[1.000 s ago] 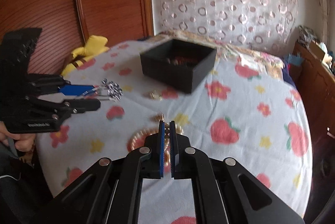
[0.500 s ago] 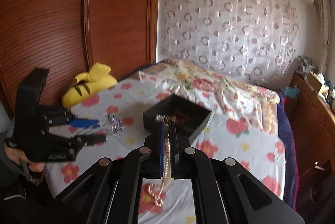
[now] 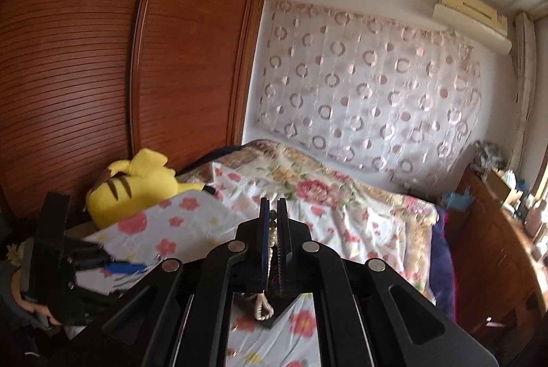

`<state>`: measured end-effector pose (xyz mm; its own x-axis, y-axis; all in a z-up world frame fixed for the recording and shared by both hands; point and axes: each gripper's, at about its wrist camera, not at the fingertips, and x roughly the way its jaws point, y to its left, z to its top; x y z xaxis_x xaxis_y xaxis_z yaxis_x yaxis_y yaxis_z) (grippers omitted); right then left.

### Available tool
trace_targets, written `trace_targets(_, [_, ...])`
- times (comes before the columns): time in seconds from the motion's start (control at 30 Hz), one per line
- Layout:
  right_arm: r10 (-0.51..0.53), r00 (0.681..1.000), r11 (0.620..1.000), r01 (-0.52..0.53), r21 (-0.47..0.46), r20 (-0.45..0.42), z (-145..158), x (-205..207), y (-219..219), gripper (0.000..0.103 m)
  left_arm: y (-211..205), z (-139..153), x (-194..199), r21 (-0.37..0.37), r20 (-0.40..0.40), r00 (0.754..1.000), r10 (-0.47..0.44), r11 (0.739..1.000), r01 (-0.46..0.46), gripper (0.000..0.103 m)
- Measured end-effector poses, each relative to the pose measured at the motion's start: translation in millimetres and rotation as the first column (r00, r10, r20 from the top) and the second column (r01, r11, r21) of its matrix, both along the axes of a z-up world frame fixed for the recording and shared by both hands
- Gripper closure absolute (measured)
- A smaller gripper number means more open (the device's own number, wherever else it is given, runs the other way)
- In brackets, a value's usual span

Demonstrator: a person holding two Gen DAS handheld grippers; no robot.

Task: Organize jewelry
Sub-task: 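Carry the comb and pearl necklace over the black box and open both tools, then grasp the gold ring with the left tool while the right grasps the gold flower earring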

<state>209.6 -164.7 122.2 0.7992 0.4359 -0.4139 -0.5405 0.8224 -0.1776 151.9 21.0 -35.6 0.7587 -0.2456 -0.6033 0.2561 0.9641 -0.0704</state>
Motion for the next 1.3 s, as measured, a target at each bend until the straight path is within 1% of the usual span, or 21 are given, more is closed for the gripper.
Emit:
trace_targets(0.17, [-0.033, 0.999, 0.999, 0.033, -0.040, 0.004, 4, 27, 8, 0.098, 6, 2, 8, -0.008, 0.009, 1.000, 0.011, 1.000, -0.011, 0.068])
trace_targets(0.3, [-0.048, 0.998, 0.998, 0.047, -0.037, -0.031, -6, 51, 9, 0.098, 9, 4, 19, -0.012, 0.010, 1.000, 0.019, 1.000, -0.019, 0.068])
trace_targets(0.5, [-0.067, 0.996, 0.997, 0.064, -0.042, -0.065, -27, 67, 13, 0.098, 4, 8, 43, 0.012, 0.014, 1.000, 0.013, 1.000, -0.014, 0.068])
trace_targets(0.6, [-0.062, 0.988, 0.997, 0.055, -0.047, -0.145, -53, 77, 14, 0.098, -4, 9, 61, 0.015, 0.021, 1.000, -0.001, 1.000, 0.000, 0.068])
trace_targets(0.7, [-0.073, 0.974, 0.996, 0.061, -0.060, -0.216, -85, 87, 13, 0.098, -11, 4, 83, 0.002, 0.000, 1.000, -0.007, 1.000, 0.007, 0.068])
trace_targets(0.77, [-0.089, 0.960, 0.995, 0.074, -0.065, -0.264, -106, 91, 11, 0.097, -18, -3, 98, 0.006, -0.011, 1.000, -0.010, 1.000, 0.010, 0.068])
trace_targets(0.8, [-0.095, 0.956, 0.995, 0.080, -0.066, -0.276, -113, 91, 10, 0.097, -22, -6, 104, 0.011, -0.016, 1.000, -0.014, 1.000, 0.014, 0.068])
trace_targets(0.83, [-0.100, 0.952, 0.994, 0.084, -0.068, -0.288, -120, 92, 8, 0.088, -24, -8, 109, 0.016, -0.021, 1.000, -0.016, 1.000, 0.016, 0.068])
trace_targets(0.9, [-0.104, 0.948, 0.994, 0.090, -0.058, -0.302, -127, 90, 4, 0.077, -33, -13, 120, 0.032, -0.030, 0.999, -0.022, 0.999, 0.023, 0.068])
trace_targets(0.93, [-0.101, 0.946, 0.995, 0.091, -0.047, -0.307, -129, 88, 1, 0.074, -37, -13, 124, 0.038, -0.030, 0.999, -0.027, 0.999, 0.028, 0.068])
trace_targets(1.03, [-0.095, 0.942, 0.995, 0.095, -0.018, -0.323, -132, 81, -12, 0.072, -46, -13, 133, 0.053, -0.023, 0.999, -0.039, 0.998, 0.040, 0.068])
trace_targets(1.17, [-0.079, 0.938, 0.997, 0.079, -0.016, -0.339, -140, 67, -19, 0.072, -57, -15, 148, 0.069, -0.042, 0.998, -0.043, 0.997, 0.046, 0.067])
trace_targets(1.23, [-0.065, 0.934, 0.998, 0.064, -0.016, -0.352, -149, 57, -22, 0.072, -58, -15, 148, 0.068, -0.039, 0.998, -0.045, 0.997, 0.047, 0.054])
trace_targets(1.3, [-0.047, 0.929, 0.999, 0.042, -0.021, -0.366, -162, 46, -21, 0.073, -58, -13, 143, 0.070, -0.020, 0.999, -0.050, 0.996, 0.051, 0.052])
